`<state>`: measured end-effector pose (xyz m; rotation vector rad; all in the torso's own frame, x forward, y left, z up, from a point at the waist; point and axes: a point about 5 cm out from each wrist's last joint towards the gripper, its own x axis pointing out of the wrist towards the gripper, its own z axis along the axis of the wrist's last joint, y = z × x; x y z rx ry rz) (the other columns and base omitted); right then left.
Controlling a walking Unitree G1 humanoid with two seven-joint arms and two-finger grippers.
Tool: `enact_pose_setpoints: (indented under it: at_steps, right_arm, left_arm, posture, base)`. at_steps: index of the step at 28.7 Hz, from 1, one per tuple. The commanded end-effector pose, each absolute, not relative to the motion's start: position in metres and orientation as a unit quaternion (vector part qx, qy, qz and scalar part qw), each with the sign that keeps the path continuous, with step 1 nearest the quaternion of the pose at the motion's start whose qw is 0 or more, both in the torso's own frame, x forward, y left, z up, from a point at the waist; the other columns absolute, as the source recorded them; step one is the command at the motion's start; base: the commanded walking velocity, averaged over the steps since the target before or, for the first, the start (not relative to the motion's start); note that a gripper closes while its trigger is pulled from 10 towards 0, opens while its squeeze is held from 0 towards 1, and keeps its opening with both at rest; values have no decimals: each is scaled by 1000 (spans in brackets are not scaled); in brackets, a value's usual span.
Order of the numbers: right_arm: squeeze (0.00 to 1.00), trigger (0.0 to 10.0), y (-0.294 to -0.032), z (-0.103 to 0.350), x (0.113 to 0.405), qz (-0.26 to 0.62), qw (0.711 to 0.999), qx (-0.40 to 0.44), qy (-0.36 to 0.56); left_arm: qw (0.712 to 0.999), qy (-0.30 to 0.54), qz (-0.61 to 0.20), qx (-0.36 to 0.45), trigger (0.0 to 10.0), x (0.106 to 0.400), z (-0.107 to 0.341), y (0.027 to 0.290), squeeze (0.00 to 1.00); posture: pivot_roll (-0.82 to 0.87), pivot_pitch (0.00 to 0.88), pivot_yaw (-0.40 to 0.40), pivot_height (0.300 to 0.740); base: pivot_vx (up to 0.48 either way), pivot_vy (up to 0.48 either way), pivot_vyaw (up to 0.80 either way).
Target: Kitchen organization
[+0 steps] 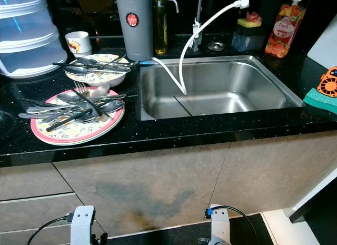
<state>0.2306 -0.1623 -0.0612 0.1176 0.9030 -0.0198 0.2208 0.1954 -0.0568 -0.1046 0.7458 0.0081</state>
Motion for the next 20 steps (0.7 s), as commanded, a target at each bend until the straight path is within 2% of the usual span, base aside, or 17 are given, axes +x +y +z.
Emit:
enact_pose_setpoints:
  at_steps: [1, 20]
  right_arm:
    - [0, 10000, -161, -66, 223, -16, 891, 67, 449]
    - [0, 10000, -162, -67, 222, -20, 889, 67, 452]
  left_arm:
    - [926, 372, 9, -55, 10000, 214, -61, 195, 0]
    - [925, 377, 9, -55, 10000, 216, -61, 194, 0]
  posture:
    - [-1, 107, 15, 740]
    - [-2, 124, 20, 740]
  base:
    - [0, 0, 0]
    - [0, 0, 0]
